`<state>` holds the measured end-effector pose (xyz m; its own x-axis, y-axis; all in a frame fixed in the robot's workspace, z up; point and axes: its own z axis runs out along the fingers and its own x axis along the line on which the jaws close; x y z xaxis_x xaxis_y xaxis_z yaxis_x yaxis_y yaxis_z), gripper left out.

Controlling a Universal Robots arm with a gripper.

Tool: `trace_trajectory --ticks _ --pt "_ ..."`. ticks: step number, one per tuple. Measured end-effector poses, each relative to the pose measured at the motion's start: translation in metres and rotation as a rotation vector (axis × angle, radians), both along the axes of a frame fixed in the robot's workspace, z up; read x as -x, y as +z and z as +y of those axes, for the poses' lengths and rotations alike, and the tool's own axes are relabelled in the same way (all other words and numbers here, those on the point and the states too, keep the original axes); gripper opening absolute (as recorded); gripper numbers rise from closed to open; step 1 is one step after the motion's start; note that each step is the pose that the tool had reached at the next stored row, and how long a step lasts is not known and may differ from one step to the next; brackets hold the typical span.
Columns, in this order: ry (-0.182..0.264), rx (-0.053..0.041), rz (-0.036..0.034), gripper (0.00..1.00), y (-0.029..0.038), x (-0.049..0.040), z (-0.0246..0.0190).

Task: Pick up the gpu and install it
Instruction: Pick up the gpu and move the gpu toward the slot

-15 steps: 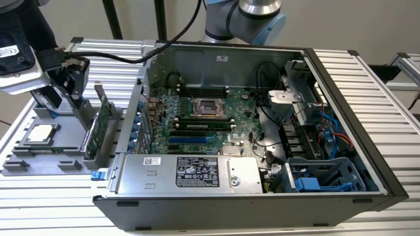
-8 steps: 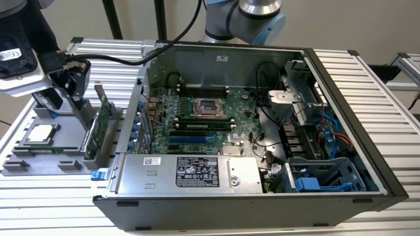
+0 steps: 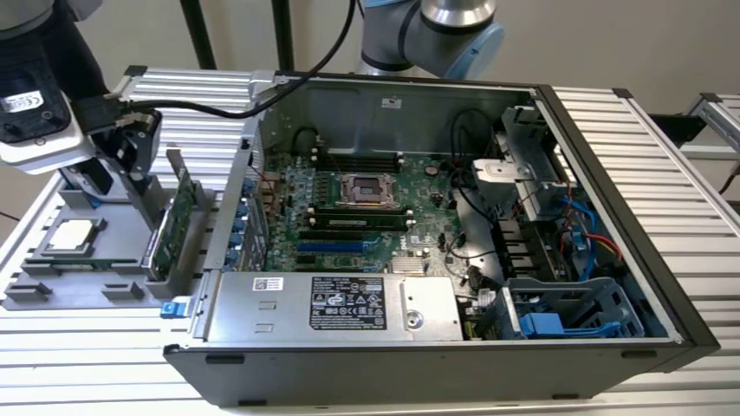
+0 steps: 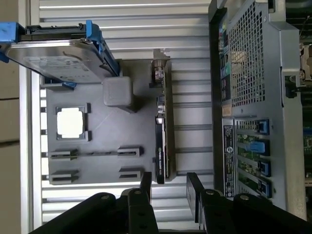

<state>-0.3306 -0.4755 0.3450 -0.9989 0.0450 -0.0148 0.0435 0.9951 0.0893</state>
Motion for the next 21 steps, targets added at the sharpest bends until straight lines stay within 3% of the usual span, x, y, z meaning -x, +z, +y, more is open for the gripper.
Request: trace_trajectory --ticks 21 --pt "0.000 0.0002 0.0002 1.00 -0.0099 -0.0002 0.0008"
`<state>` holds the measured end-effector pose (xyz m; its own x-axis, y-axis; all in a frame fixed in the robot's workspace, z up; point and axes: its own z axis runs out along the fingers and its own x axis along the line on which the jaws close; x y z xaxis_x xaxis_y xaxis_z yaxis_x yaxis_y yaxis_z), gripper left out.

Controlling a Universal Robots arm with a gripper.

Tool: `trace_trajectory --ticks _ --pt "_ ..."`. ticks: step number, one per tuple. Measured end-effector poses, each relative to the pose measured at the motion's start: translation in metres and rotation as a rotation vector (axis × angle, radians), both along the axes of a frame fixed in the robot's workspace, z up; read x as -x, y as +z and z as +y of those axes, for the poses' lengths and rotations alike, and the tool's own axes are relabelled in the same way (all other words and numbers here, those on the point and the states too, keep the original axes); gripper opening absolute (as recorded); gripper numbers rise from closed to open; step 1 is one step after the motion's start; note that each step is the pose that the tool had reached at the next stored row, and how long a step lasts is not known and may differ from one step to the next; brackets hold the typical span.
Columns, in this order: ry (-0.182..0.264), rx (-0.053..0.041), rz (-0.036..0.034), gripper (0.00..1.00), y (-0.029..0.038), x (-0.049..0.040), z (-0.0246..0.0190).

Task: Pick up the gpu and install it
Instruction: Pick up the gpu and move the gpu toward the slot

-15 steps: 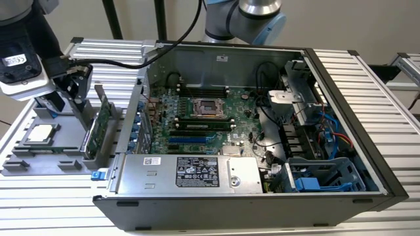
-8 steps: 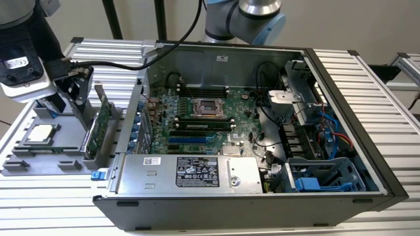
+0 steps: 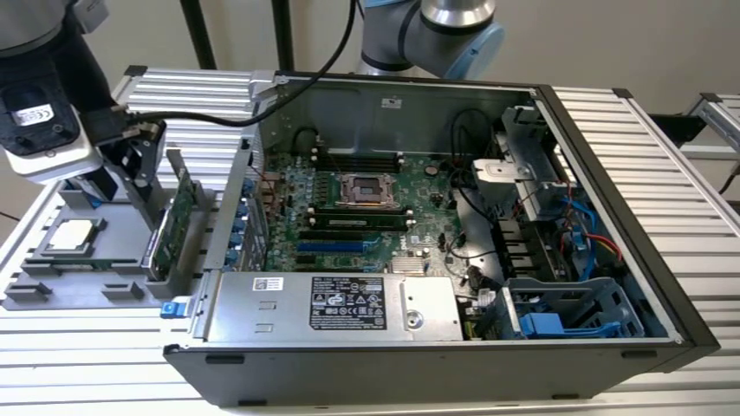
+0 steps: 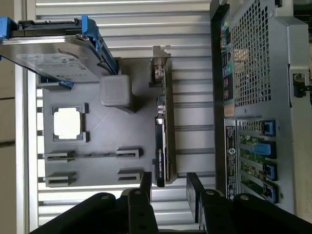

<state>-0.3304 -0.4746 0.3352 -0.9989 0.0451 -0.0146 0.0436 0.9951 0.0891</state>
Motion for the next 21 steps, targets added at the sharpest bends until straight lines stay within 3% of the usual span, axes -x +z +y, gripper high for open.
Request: trace_trajectory --ticks 21 --pt "0.000 -0.0001 -0.0001 1.00 -0.0120 -0.0011 0.0056"
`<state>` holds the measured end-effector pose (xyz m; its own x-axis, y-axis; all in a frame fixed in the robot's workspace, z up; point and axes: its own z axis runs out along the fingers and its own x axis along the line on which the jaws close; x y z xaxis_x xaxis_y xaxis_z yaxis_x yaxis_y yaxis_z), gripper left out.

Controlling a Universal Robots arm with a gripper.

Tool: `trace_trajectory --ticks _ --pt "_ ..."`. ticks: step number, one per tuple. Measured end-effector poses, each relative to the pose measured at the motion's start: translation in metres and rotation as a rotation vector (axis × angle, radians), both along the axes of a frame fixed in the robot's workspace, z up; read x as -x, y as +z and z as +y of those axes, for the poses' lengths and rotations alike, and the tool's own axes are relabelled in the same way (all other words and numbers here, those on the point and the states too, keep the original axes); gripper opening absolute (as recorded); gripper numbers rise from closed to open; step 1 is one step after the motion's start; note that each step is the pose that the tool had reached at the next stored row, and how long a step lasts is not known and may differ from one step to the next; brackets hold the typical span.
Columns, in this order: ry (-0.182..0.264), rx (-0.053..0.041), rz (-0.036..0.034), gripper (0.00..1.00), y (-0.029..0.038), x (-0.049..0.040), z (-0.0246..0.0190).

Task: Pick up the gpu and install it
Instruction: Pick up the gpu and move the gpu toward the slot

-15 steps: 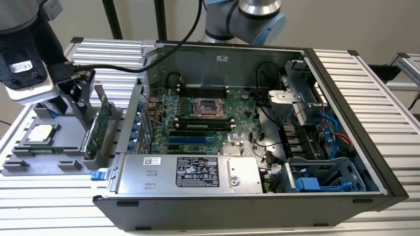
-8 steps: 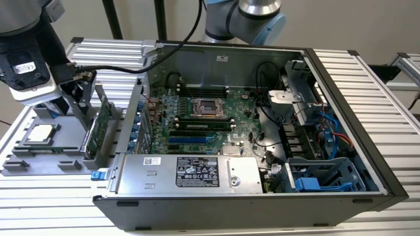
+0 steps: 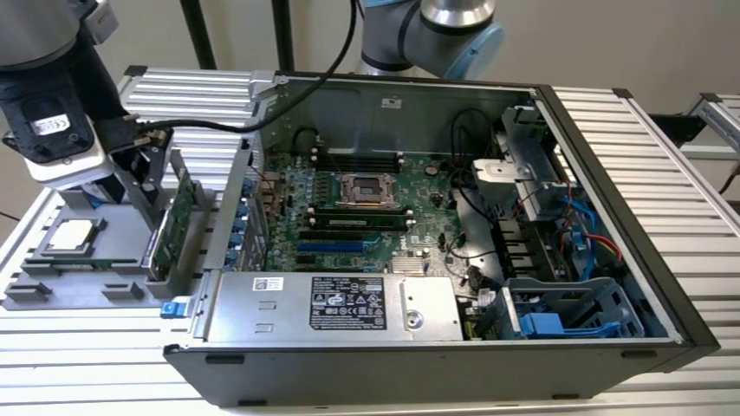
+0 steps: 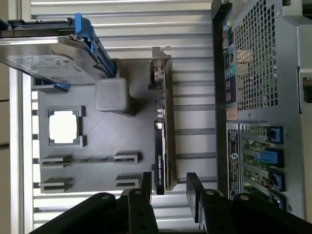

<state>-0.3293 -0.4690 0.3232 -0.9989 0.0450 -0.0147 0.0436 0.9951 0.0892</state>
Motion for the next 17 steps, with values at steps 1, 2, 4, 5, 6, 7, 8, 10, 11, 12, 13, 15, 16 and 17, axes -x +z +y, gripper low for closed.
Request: trace_trajectory --ticks 1,2,4,5,6,7,8,10,11,12,13,15,16,17 --pt "0.000 0.0000 0.0000 1.00 -0.0007 0.0000 0.0000" --pt "0.000 0.0000 0.0000 1.00 -0.0013 0.0000 0.0001" --pt "0.000 0.0000 0.0001 1.00 -0.0026 0.0000 0.0001" --pt "0.000 0.0000 0.0000 1.00 -0.0034 0.0000 0.0001" --pt "0.000 0.0000 0.0000 1.00 -0.0040 0.0000 0.0002" --pt "0.000 0.0000 0.0000 1.00 -0.0047 0.0000 0.0002" --pt "0.000 0.0000 0.0000 1.00 -0.0054 -0.0001 0.0002" --pt "0.000 0.0000 0.0000 1.00 -0.0068 0.0000 0.0003" --pt "0.000 0.0000 0.0000 1.00 -0.0075 0.0000 0.0003" --pt "0.000 0.0000 0.0000 1.00 -0.0082 0.0000 0.0004" --pt "0.000 0.0000 0.0000 1.00 -0.0088 -0.0001 0.0004" --pt "0.000 0.0000 0.0000 1.00 -0.0101 0.0000 0.0005" --pt "0.000 0.0000 -0.0001 1.00 -0.0108 0.0000 0.0005" --pt "0.000 -0.0001 -0.0001 1.00 -0.0116 0.0000 0.0005"
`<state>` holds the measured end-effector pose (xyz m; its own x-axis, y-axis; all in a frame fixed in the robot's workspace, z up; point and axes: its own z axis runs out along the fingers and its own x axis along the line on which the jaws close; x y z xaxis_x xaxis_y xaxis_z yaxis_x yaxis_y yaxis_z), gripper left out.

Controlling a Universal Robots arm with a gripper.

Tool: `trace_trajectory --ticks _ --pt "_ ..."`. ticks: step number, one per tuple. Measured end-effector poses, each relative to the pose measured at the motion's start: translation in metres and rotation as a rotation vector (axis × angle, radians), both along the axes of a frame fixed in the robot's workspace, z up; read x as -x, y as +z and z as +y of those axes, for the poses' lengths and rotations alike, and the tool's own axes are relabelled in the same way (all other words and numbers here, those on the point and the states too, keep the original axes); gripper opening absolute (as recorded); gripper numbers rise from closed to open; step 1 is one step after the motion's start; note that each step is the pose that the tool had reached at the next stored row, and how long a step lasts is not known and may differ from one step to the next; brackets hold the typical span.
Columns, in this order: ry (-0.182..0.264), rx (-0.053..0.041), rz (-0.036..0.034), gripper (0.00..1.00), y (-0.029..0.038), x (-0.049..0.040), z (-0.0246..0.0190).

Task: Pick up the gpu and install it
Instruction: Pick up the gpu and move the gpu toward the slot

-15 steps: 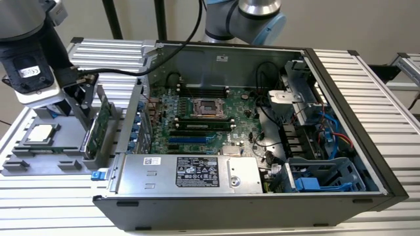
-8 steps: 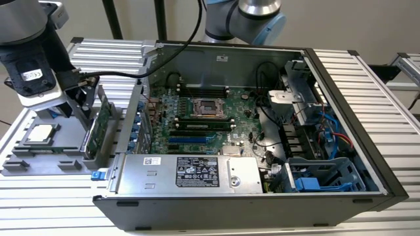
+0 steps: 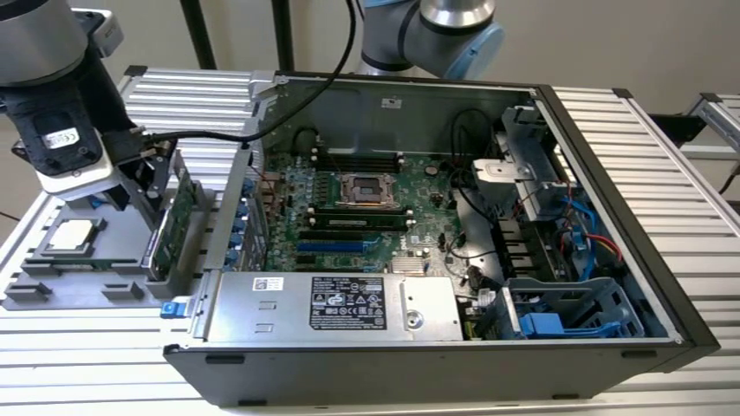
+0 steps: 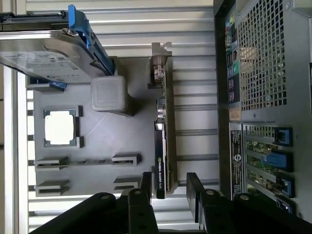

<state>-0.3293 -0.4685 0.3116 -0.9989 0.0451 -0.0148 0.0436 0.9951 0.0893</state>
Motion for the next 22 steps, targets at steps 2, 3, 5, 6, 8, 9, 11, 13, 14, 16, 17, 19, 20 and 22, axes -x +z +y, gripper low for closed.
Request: trace_trajectory --ticks 2,3,5,6,8,9,11,13,14,16,17,19,20,22 --pt "0.000 0.0001 0.0001 1.00 -0.0016 0.0000 0.0001" --pt "0.000 0.0001 0.0001 1.00 -0.0022 0.0001 0.0001" --pt "0.000 0.0000 0.0000 1.00 -0.0036 0.0002 0.0002" --pt "0.000 0.0000 0.0000 1.00 -0.0042 0.0004 0.0003" --pt "0.000 0.0001 0.0001 1.00 -0.0053 0.0008 0.0004" --pt "0.000 0.0001 0.0002 1.00 -0.0059 0.0010 0.0004" --pt "0.000 0.0001 0.0001 1.00 -0.0071 0.0012 0.0006" --pt "0.000 0.0001 0.0001 1.00 -0.0083 0.0012 0.0007" --pt "0.000 0.0001 0.0001 1.00 -0.0089 0.0013 0.0008" --pt "0.000 0.0001 0.0001 1.00 -0.0102 0.0013 0.0008" --pt "0.000 0.0001 0.0001 1.00 -0.0108 0.0013 0.0008" --pt "0.000 0.0000 0.0000 1.00 -0.0121 0.0017 0.0009" --pt "0.000 0.0000 0.0000 1.00 -0.0126 0.0019 0.0009" --pt "0.000 0.0000 0.0001 1.00 -0.0138 0.0022 0.0010"
